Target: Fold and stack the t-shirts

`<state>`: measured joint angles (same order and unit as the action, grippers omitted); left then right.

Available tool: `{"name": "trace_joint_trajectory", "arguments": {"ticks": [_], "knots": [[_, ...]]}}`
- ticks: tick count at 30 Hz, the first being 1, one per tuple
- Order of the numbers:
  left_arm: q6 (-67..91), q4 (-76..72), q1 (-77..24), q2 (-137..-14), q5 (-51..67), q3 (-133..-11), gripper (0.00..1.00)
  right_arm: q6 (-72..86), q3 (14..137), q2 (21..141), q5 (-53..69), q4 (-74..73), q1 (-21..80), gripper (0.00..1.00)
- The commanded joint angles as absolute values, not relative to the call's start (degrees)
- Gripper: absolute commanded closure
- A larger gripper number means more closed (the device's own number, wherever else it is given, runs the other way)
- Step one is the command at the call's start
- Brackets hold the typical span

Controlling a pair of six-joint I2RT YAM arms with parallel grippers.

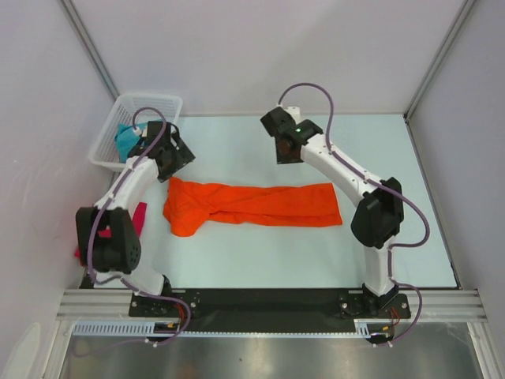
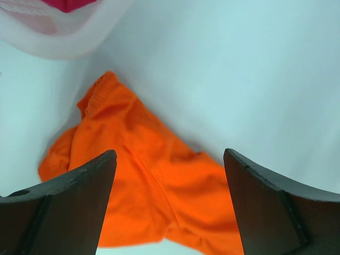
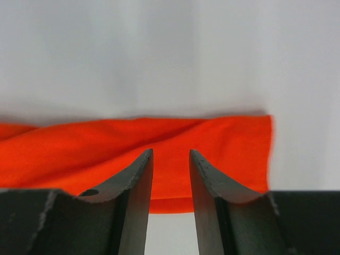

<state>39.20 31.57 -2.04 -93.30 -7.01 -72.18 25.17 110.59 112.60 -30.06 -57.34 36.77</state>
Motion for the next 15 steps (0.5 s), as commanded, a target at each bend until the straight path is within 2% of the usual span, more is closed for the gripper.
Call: {"name": "trace_joint_trajectory", "arguments": {"ticks": [1, 4, 7, 15], "knots": [[34.02, 38.57, -4.83, -79.49, -18.18, -74.18, 0.12, 22.32, 113.47, 115.83, -7.21, -50.03, 39.46, 0.59], [31.47, 43.49, -5.27, -75.16, -22.83, -76.28, 0.12, 25.38, 111.55, 118.29, 7.67, -43.26, 39.64, 0.57], [30.85, 47.98, -5.27, -70.06, -27.23, -77.87, 0.11, 28.64, 110.31, 121.80, 16.05, -37.36, 40.25, 0.55], [31.29, 52.73, -5.27, -59.08, -28.04, -75.59, 0.10, 30.06, 114.43, 130.07, 27.42, -34.45, 44.03, 0.52]]}}
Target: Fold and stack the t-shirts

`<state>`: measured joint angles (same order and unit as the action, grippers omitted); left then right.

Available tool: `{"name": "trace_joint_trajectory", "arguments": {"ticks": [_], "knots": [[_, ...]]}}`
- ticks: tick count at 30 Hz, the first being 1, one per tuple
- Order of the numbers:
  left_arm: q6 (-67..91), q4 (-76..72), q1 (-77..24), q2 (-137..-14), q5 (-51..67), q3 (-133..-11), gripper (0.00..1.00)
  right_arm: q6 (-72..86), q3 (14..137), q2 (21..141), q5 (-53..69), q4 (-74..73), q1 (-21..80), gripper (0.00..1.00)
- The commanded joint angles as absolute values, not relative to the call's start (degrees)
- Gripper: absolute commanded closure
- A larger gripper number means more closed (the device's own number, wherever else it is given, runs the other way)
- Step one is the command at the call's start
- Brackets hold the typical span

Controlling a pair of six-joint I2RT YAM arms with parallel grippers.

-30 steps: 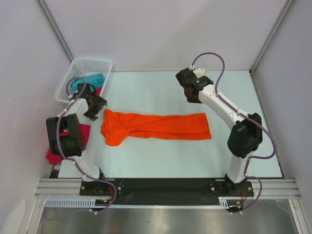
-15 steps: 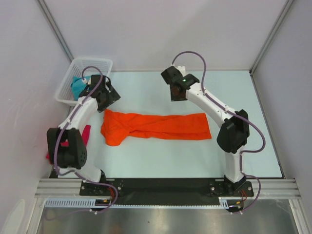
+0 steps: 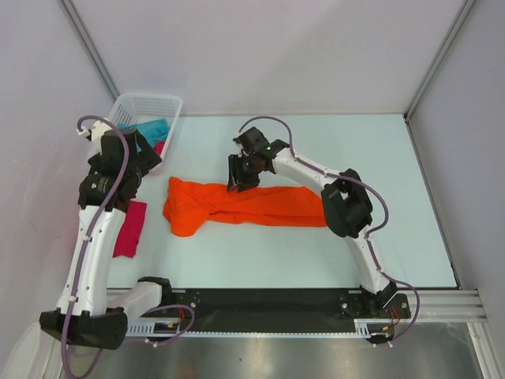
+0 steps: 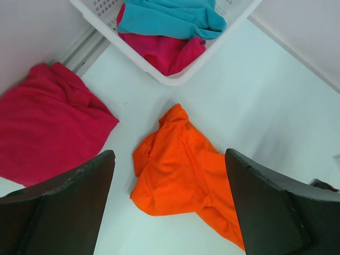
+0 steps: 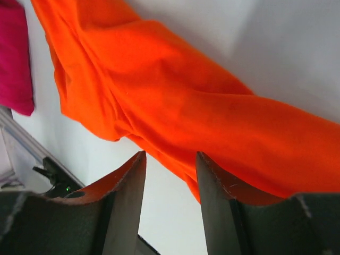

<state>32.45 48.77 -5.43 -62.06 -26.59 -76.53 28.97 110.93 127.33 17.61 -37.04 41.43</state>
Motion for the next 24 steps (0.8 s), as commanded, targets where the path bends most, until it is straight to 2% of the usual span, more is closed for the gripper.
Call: {"name": "trace_joint_trajectory", "arguments": {"ticks": [1, 10, 17, 24], "knots": [[31.38, 52.91, -5.27, -58.45, -27.69, -74.80, 0.10, 29.62, 115.56, 130.77, 27.94, -34.98, 45.25, 0.52], [31.03, 53.35, -5.19, -54.14, -27.07, -67.94, 0.10, 25.93, 129.89, 138.86, 27.50, -43.59, 49.39, 0.48], [29.97, 54.14, -5.27, -54.32, -26.19, -72.06, 0.09, 27.94, 131.66, 148.97, 28.13, -43.60, 45.71, 0.48], [29.36, 54.14, -5.27, -52.74, -24.26, -71.19, 0.09, 30.58, 137.63, 155.39, 25.24, -45.79, 41.31, 0.48]]}}
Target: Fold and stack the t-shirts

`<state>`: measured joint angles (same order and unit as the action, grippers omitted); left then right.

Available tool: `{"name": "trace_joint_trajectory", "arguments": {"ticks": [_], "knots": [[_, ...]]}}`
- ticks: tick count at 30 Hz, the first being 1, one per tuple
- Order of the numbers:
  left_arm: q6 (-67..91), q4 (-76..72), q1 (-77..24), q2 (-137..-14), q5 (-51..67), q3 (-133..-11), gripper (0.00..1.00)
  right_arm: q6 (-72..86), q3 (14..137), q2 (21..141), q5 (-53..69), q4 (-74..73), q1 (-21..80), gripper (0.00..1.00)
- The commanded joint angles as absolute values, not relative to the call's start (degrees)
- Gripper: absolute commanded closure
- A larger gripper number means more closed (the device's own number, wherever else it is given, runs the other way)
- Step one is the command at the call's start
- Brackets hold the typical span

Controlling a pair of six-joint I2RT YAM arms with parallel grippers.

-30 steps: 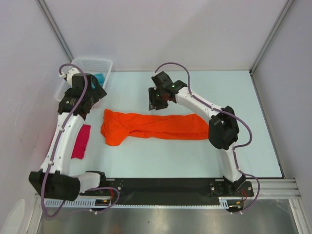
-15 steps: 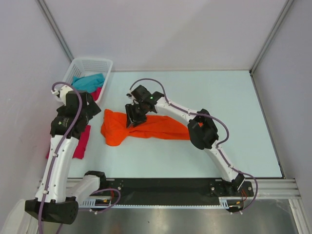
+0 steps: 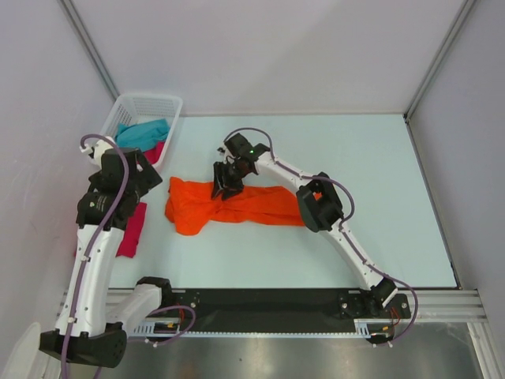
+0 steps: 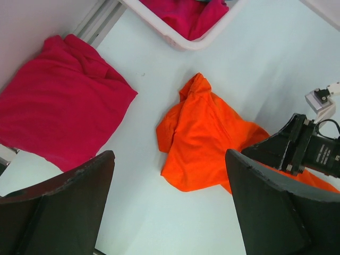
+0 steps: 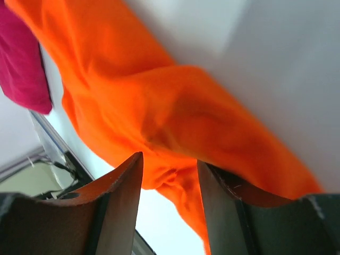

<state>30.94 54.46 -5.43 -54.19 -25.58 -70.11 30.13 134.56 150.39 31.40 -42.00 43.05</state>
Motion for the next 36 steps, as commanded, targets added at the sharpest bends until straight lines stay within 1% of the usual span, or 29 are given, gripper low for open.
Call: {"name": "trace_joint_trajectory", "arguments": {"ticks": [1, 6, 10, 14, 20, 25, 28, 30, 32, 35, 36], "knots": [[29.27, 54.05, -5.19, -52.73, -24.26, -70.67, 0.09, 30.93, 138.07, 155.74, 24.27, -46.40, 40.26, 0.48], [28.39, 53.79, -5.27, -51.86, -24.00, -69.35, 0.07, 31.90, 139.74, 155.65, 13.83, -50.27, 36.13, 0.48], [27.78, 53.44, -5.10, -52.12, -23.73, -69.00, 0.06, 33.31, 139.83, 155.48, 12.31, -52.12, 31.12, 0.48], [27.77, 52.91, -5.18, -52.21, -23.20, -68.47, 0.06, 33.22, 137.99, 154.25, 6.95, -53.26, 26.82, 0.48], [28.12, 51.94, -5.19, -52.47, -22.76, -67.15, 0.05, 31.99, 137.29, 153.46, 6.33, -53.88, 25.49, 0.48], [28.21, 51.68, -5.10, -52.30, -22.50, -66.53, 0.05, 31.20, 136.58, 153.46, 8.70, -54.14, 26.28, 0.48], [28.30, 51.33, -5.19, -52.30, -22.50, -66.27, 0.05, 29.36, 133.87, 151.18, 6.34, -54.75, 27.42, 0.47], [28.30, 50.98, -5.19, -52.56, -21.71, -66.09, 0.05, 28.74, 129.92, 147.76, 3.61, -54.58, 27.34, 0.46], [28.39, 50.89, -5.19, -52.65, -21.01, -66.01, 0.05, 29.61, 124.58, 143.81, 4.12, -53.35, 25.06, 0.45], [28.39, 50.80, -5.18, -52.30, -20.31, -65.57, 0.05, 34.88, 115.96, 139.41, 10.44, -47.04, 17.60, 0.44], [28.39, 50.80, -5.19, -52.12, -19.78, -65.39, 0.05, 35.94, 112.10, 136.52, 9.59, -45.89, 16.19, 0.44]]}}
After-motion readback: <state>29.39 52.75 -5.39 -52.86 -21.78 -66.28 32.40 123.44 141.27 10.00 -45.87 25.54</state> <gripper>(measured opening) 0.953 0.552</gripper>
